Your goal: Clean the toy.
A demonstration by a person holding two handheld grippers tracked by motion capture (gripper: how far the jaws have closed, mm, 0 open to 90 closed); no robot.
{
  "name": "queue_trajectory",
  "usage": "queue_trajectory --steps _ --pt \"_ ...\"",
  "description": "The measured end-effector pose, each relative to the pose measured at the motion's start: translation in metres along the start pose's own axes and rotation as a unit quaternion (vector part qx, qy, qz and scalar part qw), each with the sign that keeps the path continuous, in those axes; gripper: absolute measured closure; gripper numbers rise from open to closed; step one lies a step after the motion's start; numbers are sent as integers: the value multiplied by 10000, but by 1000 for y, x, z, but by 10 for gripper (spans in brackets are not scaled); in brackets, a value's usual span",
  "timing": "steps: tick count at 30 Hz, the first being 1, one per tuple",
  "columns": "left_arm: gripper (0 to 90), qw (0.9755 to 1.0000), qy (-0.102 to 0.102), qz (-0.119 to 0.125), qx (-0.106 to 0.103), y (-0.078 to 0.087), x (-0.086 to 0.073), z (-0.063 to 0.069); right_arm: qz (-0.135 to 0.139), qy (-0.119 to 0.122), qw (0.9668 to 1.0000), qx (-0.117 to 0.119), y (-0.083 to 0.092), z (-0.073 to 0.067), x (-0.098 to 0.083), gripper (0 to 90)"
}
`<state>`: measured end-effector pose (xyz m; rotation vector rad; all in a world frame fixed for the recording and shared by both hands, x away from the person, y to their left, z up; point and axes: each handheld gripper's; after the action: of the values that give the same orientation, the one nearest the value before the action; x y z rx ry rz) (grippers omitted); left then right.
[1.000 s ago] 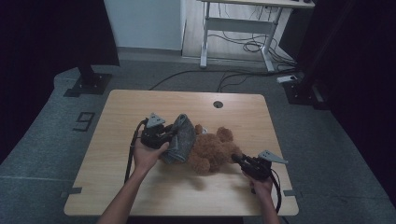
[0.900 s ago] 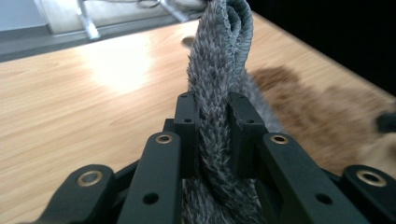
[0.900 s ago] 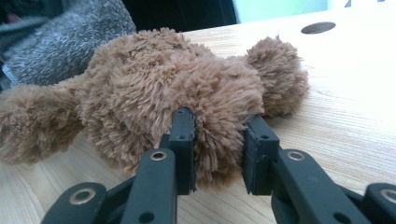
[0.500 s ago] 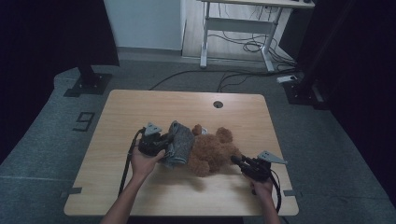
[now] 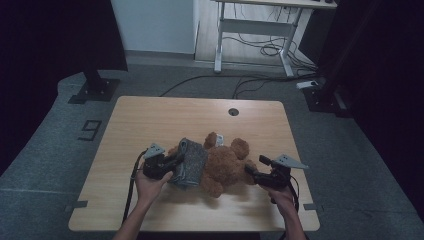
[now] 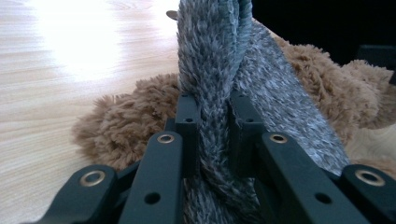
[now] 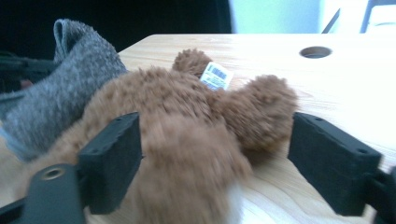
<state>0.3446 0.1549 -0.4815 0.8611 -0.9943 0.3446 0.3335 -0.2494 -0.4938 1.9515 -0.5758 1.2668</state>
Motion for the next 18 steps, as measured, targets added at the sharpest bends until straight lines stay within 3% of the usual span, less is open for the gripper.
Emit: queue_trajectory --steps 4,7,10,13,15,18 --pt "764 9998 111 42 -136 2 -6 -1 -423 186 9988 165 -23 -9 13 149" --pt "762 9997 166 35 -199 4 -8 -3 -789 284 9958 374 -43 -20 17 154" --pt "762 9997 172 43 -186 5 -10 -4 -1102 420 9921 425 -58 -31 14 172" --pt "762 9996 182 33 -218 5 -12 -4 -1162 272 9915 511 -64 -30 6 180" --pt "761 9995 193 25 -237 6 -13 -3 -1169 132 9908 668 -64 -27 -1 241" --pt "757 9993 252 46 -283 6 -16 -3 -1277 72 9896 663 -66 -28 -10 331"
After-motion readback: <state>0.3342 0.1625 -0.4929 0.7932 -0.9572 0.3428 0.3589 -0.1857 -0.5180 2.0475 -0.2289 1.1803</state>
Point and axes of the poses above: each handheld gripper's, and its own axes: y roughly backward along the jaws, x roughly out of its top, z roughly to its right, and after that the axes turned 1 degree about -z, right-handed
